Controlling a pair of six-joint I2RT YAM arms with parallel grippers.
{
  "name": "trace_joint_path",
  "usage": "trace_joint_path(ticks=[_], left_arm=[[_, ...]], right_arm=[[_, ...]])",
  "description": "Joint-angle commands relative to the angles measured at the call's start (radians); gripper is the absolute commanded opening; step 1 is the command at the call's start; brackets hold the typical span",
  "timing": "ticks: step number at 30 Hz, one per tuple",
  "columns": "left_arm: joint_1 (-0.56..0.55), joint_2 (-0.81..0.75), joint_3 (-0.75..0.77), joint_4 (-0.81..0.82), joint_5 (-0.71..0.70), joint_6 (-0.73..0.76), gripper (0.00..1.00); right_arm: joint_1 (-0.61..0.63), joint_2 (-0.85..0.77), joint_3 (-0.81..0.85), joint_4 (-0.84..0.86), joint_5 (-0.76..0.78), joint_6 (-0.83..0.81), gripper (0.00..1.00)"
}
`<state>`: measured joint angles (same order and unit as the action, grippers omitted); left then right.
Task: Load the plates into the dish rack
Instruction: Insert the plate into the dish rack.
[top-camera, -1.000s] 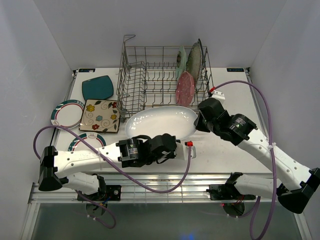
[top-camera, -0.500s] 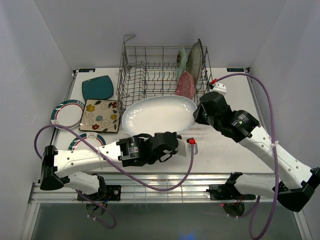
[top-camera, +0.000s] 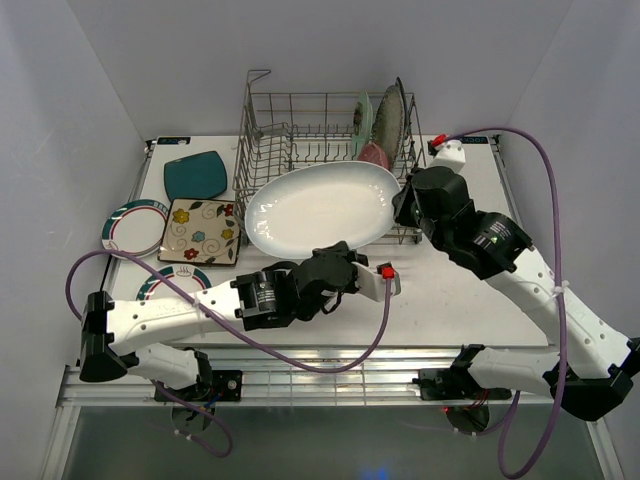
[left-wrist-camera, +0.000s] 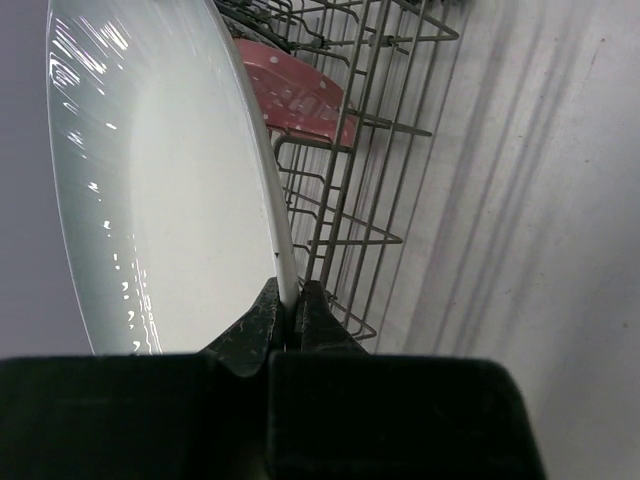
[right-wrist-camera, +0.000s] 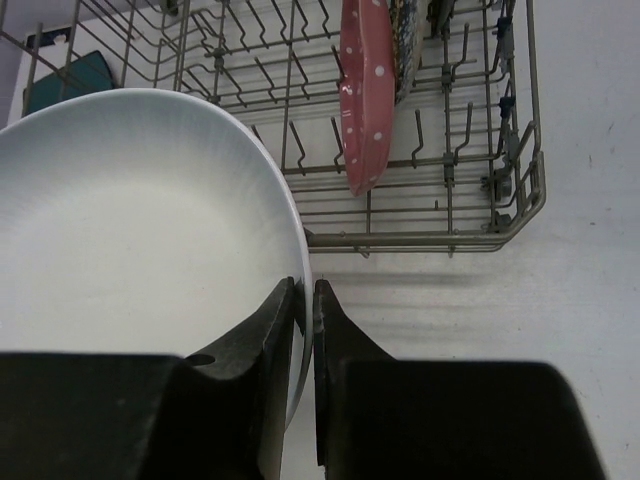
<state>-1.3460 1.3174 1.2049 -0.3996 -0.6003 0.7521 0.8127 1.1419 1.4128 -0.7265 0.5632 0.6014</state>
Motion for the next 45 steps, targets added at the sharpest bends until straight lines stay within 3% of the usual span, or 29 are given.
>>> trace_joint_path(ticks=[1, 8, 17, 30, 42, 45], left_arm=[[-0.022, -0.026, 0.064, 0.350, 0.249, 0.250, 0.00], [0.039, -0.026, 0.064, 0.390, 0.341, 0.280, 0.00], [0.215, -0.009, 0.041, 0.443, 0.557, 0.279, 0.00], [0.432, 0.134, 0.041, 0.579, 0.766, 0.326, 0.00], [0.616, 0.293, 0.024, 0.876, 0.991, 0.288, 0.00], [0.625, 0.325, 0.021, 0.968, 0.991, 0.267, 0.00]], right_arm=[[0.063, 0.032, 0.035, 0.228, -0.278, -0.009, 0.08], [0.063, 0.028, 0.055, 0.256, -0.237, -0.067, 0.08], [0.063, 0.042, 0.037, 0.315, -0.105, -0.132, 0.08], [0.062, 0.212, 0.178, 0.323, -0.017, -0.199, 0.08], [0.062, 0.332, 0.181, 0.480, 0.095, -0.331, 0.08], [0.062, 0.366, 0.202, 0.484, 0.127, -0.370, 0.08]])
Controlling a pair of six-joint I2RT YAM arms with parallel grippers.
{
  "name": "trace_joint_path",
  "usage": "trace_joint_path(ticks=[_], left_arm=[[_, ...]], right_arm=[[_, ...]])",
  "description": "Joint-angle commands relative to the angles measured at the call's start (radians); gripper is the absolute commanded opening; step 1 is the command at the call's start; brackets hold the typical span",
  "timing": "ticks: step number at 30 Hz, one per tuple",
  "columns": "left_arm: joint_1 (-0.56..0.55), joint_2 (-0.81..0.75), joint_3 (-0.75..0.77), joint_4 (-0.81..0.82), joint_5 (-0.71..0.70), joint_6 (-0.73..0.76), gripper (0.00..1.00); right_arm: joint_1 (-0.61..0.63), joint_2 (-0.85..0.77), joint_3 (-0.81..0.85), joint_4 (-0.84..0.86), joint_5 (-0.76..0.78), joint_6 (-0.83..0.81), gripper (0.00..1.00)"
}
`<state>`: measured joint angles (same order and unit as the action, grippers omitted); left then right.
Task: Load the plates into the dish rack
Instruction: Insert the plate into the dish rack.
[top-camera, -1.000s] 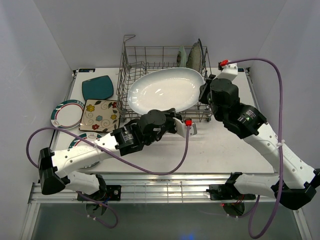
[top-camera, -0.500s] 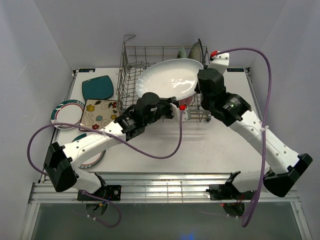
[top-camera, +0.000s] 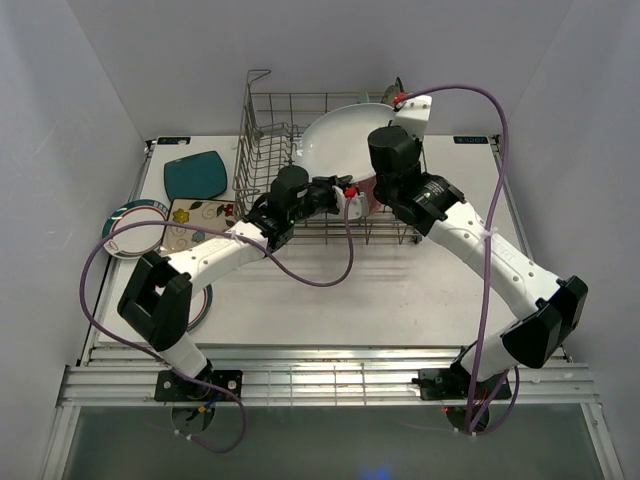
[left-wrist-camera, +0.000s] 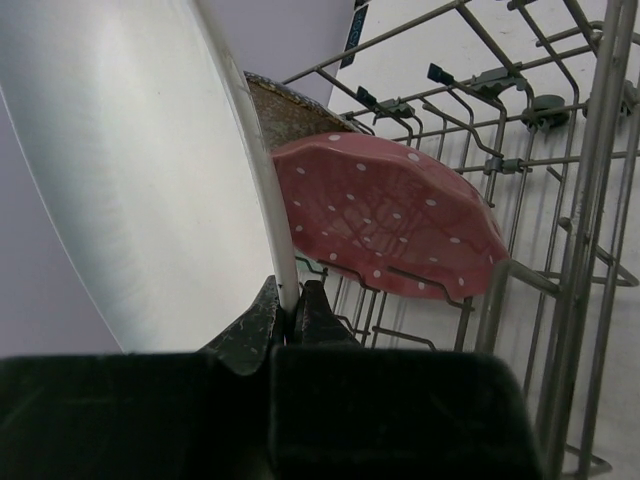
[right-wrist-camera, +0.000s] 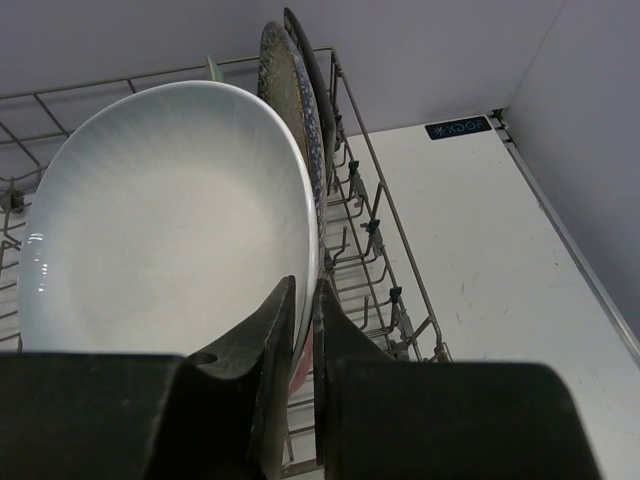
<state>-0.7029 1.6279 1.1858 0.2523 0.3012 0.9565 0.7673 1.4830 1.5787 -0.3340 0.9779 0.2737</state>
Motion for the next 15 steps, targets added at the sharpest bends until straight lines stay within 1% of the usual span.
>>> trace_joint_path(ticks=[1, 3, 8, 12, 15], left_arm=[[-0.018, 0.036, 0.040, 0.341, 0.082, 0.045, 0.00], [-0.018, 0.059, 0.047, 0.402, 0.072, 0.031, 0.00], [-0.018, 0.136, 0.066, 0.491, 0.052, -0.004, 0.00], [-0.018, 0.190, 0.061, 0.616, 0.055, -0.004, 0.00], [-0.018, 0.236, 0.090, 0.651, 0.052, -0.004, 0.00]], right_arm=[[0.107, 0.029, 0.043, 0.093, -0.285, -0.050, 0.08], [0.107, 0.037, 0.032, 0.130, -0.283, -0.074, 0.08], [0.107, 0.028, -0.020, 0.205, -0.231, -0.146, 0.08], [0.107, 0.023, -0.057, 0.271, -0.200, -0.200, 0.08], [0.107, 0.033, -0.066, 0.305, -0.177, -0.238, 0.08]])
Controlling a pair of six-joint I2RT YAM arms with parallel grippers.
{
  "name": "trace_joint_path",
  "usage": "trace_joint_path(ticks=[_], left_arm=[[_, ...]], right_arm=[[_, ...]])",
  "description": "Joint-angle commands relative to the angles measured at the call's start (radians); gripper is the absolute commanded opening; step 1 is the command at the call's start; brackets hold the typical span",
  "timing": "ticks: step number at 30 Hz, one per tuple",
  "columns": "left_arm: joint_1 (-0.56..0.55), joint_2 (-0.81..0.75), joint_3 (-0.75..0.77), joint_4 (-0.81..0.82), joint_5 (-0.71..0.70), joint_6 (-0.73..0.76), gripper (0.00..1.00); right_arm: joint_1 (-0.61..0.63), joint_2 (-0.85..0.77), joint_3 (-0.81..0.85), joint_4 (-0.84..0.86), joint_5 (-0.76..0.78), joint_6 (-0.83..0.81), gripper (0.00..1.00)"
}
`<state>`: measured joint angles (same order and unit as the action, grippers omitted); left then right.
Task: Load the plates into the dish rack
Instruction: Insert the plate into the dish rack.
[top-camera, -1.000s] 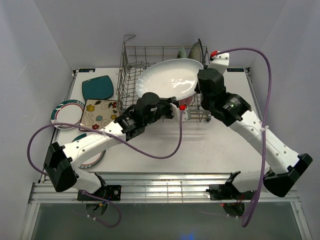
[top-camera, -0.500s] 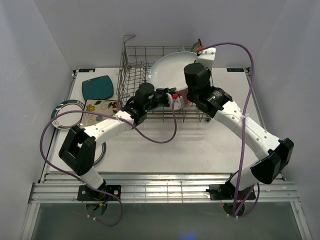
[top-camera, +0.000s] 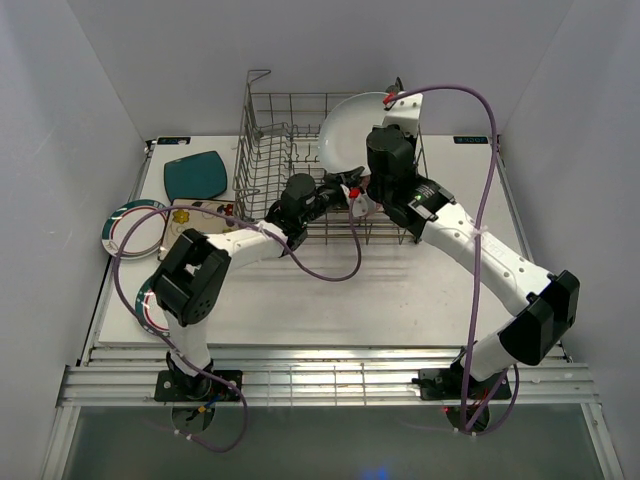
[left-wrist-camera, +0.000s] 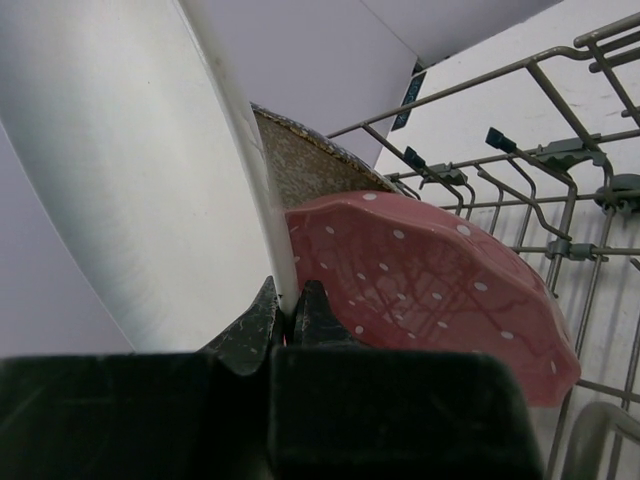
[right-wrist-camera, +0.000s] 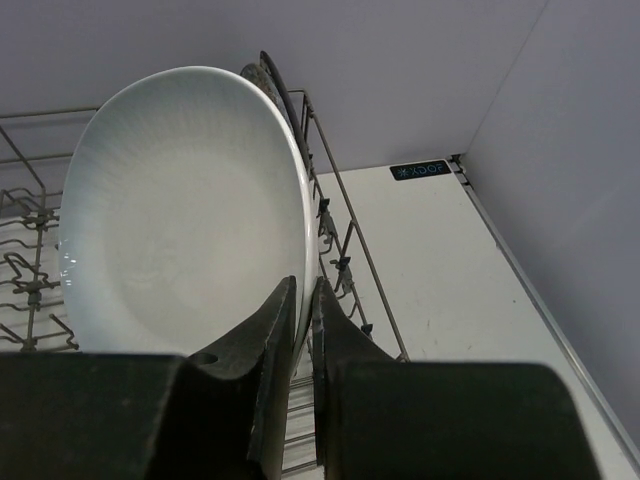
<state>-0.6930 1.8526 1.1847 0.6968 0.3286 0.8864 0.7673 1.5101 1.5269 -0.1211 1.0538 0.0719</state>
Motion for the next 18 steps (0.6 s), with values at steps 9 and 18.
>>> trace_joint_path(ticks=[9, 18], left_arm=[[-0.007, 0.157, 0.236, 0.257, 0.027, 0.059, 0.00], [0.016, 0.243, 0.317, 0.309, 0.012, 0.011, 0.00]], right_arm=[[0.107, 0.062, -0.017, 0.241, -0.178, -0.181, 0.08], [0.101, 0.096, -0.063, 0.382, -0.202, -0.290, 0.08]])
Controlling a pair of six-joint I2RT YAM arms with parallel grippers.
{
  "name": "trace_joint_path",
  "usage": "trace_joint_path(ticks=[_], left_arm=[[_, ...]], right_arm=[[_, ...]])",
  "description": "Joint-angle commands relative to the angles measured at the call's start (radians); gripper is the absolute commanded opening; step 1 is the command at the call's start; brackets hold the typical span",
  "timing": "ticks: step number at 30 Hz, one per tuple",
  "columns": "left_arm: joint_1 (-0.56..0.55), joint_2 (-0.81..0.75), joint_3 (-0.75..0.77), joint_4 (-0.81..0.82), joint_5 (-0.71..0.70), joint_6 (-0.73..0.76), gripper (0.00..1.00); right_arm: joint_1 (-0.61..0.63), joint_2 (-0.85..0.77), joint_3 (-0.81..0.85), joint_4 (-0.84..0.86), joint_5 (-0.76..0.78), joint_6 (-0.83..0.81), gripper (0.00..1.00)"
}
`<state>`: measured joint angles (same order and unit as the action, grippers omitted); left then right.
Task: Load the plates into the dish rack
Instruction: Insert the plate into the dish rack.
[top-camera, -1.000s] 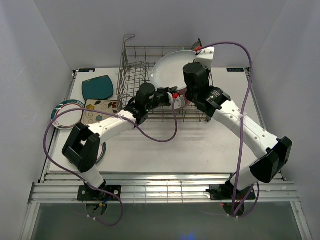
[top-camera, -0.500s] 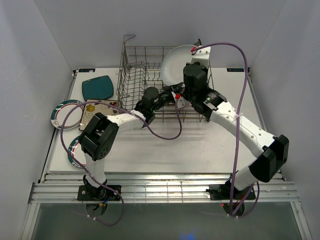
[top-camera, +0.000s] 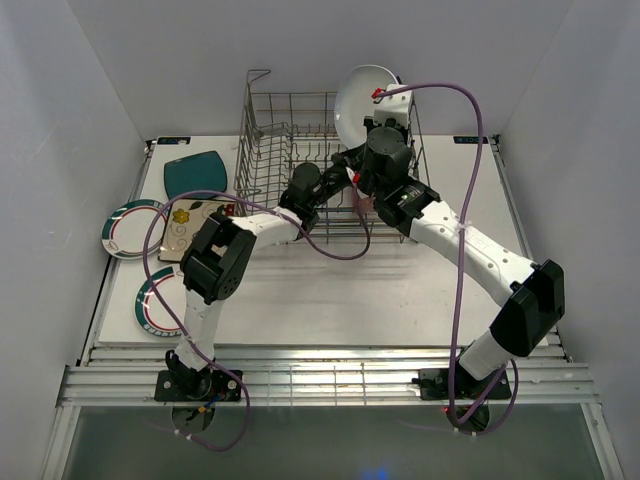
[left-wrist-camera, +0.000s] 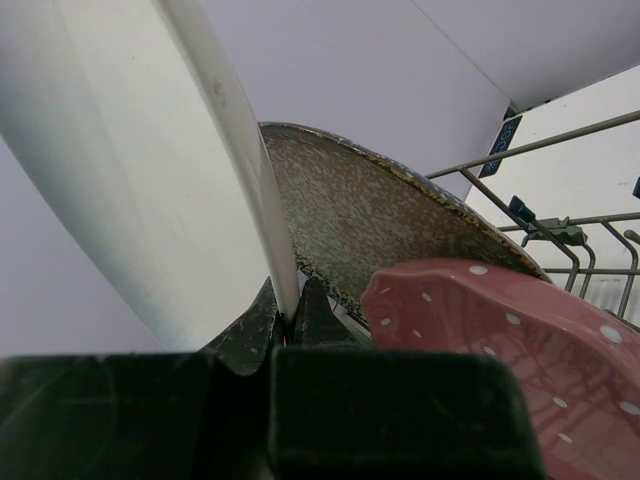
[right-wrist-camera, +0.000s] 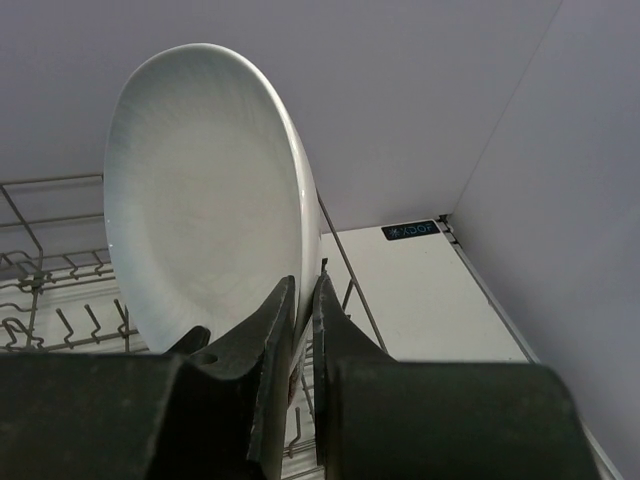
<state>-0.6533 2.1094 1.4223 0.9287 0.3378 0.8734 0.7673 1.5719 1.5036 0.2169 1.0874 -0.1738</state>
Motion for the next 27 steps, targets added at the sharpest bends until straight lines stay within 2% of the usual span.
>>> trace_joint_path(ticks=[1, 12, 27], left_arm=[[-0.023, -0.009, 0.079, 0.081, 0.007, 0.021, 0.00], [-0.023, 0.026, 0.083, 0.162, -0.031, -0.046, 0.00], [0.000, 0.015, 0.015, 0.216, -0.074, -0.235, 0.00]], right_arm=[[0.101, 0.036, -0.048, 0.065, -0.231, -0.050, 0.08], [0.099, 0.045, -0.077, 0.140, -0.254, -0.127, 0.08], [0.121, 0.158, 0.026, 0.216, -0.189, -0.303, 0.08]])
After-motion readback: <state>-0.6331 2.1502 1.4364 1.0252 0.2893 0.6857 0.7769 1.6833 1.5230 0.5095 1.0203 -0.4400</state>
